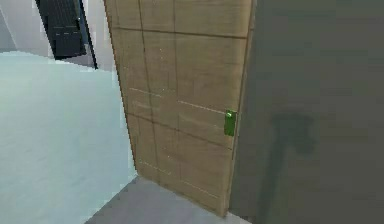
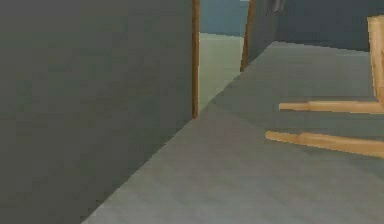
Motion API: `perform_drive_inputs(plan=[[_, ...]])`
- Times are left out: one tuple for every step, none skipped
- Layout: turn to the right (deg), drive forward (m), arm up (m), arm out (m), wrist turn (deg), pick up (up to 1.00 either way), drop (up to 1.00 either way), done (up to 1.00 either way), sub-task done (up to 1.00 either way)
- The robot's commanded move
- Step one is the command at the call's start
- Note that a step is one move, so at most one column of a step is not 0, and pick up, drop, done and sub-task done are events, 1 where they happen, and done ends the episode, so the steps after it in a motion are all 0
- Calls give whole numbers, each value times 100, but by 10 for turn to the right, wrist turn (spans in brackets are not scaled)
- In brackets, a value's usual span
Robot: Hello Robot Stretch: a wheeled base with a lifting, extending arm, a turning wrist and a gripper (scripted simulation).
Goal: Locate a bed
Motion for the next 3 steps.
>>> perform_drive_inputs(plan=[[-450,0,0,0,0,0,0,0,0],[-120,0,0,0,0,0,0,0,0],[0,100,0,0,0,0,0,0,0]])
